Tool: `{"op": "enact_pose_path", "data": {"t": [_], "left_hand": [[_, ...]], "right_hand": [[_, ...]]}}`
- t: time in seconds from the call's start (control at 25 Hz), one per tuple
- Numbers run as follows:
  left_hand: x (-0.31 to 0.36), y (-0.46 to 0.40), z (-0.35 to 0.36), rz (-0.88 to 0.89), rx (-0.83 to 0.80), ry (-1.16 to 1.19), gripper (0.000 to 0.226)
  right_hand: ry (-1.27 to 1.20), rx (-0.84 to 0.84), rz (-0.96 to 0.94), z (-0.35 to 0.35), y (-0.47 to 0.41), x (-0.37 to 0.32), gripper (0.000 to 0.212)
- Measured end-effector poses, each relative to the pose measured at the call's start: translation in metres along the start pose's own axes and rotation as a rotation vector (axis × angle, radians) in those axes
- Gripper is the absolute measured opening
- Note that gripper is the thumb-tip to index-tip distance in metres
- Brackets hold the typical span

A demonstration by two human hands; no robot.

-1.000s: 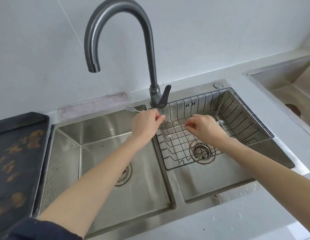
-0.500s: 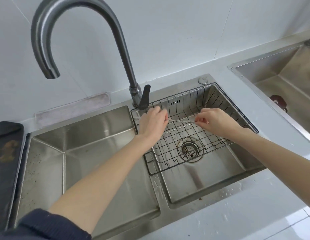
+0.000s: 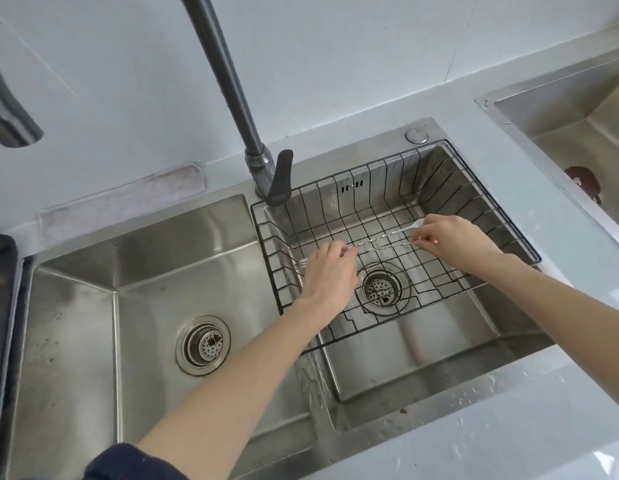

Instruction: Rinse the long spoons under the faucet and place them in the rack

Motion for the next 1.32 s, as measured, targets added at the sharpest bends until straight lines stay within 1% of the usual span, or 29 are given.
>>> {"op": "enact_pose_path", "data": {"t": [0.12, 0.52, 0.8, 1.16, 1.32], "left_hand": [[0.0, 0.001, 0.018, -0.018, -0.07, 0.032, 0.043], [-0.011, -0.002, 0.044, -0.074, -0.203, 0.067, 0.048], [-0.018, -0.001, 0.048, -0.101, -0.202, 0.083, 0.047], [-0.02, 0.001, 0.046, -0.1, -0.205, 0.079, 0.047], [-0.021, 0.001, 0.036, -0.111, -0.145, 0.079, 0.045]], "right_hand": [[0.024, -0.041, 0.03, 0.012, -0.008, 0.007, 0.022], [0.058, -0.133, 0.055, 0.037, -0.024, 0.009, 0.023], [0.026, -0.113, 0.065, 0.045, -0.028, 0.006, 0.022], [0.048, -0.137, 0.096, 0.046, -0.026, 0.004, 0.023], [0.076, -0.104, 0.099, 0.039, -0.024, 0.0, 0.025]]}}
Point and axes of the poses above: each hand's wrist, its own y-axis away from the middle knuckle, its own z-axis out of the palm, x = y × z, the point moved 6 cm from there along -y, towards the middle knuckle, and after that the axes turned 3 degrees about -z, right-handed, at the moved point
